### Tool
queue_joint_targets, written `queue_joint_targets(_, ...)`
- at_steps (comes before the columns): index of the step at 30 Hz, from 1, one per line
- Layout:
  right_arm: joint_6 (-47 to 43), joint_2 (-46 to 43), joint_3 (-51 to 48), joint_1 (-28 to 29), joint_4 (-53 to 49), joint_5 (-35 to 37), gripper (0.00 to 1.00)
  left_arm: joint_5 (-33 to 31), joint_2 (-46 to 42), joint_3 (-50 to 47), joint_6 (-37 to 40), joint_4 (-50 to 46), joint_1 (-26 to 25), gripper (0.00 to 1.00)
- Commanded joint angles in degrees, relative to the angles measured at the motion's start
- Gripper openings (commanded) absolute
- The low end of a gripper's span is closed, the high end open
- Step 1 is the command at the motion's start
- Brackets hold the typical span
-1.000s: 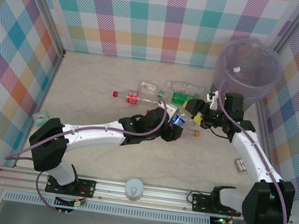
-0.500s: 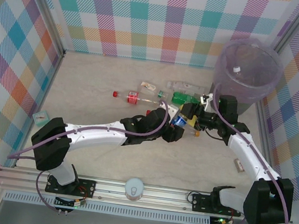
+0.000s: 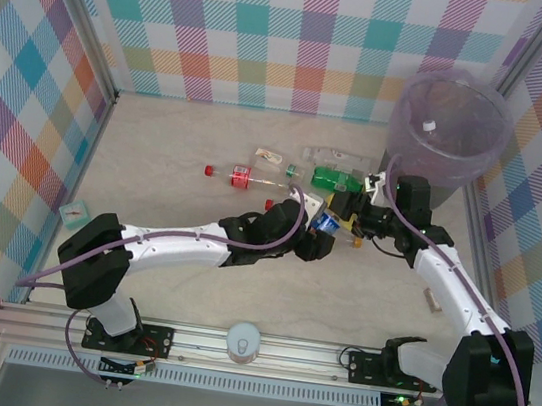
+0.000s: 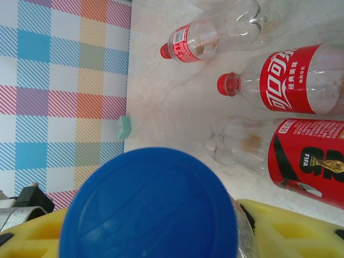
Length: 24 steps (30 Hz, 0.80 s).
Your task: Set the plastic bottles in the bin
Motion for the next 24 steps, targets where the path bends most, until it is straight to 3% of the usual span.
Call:
queue_joint_targets(1, -0.68, -0.47, -0.46, -0.31, -1.97, 2.66, 0.38, -4.31, -1.72, -0.44, -1.31, 3.73, 0.73, 0.67)
queue_joint_targets(2, -0.49, -0.44, -0.45, -0.23, -1.73, 2.87, 0.35, -4.28, -1.79, -0.43, -1.23, 3.76, 0.73, 0.71)
queue_joint_targets(5, -0.15, -0.79, -0.87, -0.23, -1.37, 3.75, 0.31, -3.23, -1.92, -0.96, -0.77, 4.02, 0.73, 0.98)
queue_joint_targets(6, -0.03, -0.96, -1.06, -0.27, -1.16, 4.10, 0.30, -2.82, -1.97, -1.12, -0.62, 4.00, 0.73, 1.00)
queue_joint_targets(12, -7.43, 0.34, 8.92, -0.34, -10.39, 8.67, 0.29, -3.53, -6.44, -3.17, -0.58, 3.25, 0.73, 1.00)
queue_joint_targets(19, -23.15, 2.06, 31.67, -1.08, -25.66, 29.14, 0.28, -8.57, -14.03, -9.01, -1.19, 0.03, 0.73, 1.00)
queue_joint_targets(24, -30.94, 5.60, 45.69, -2.50, -25.46, 41.49, 0.28, -9.44, -16.08, -10.96, -1.98, -1.87, 0.73, 1.00)
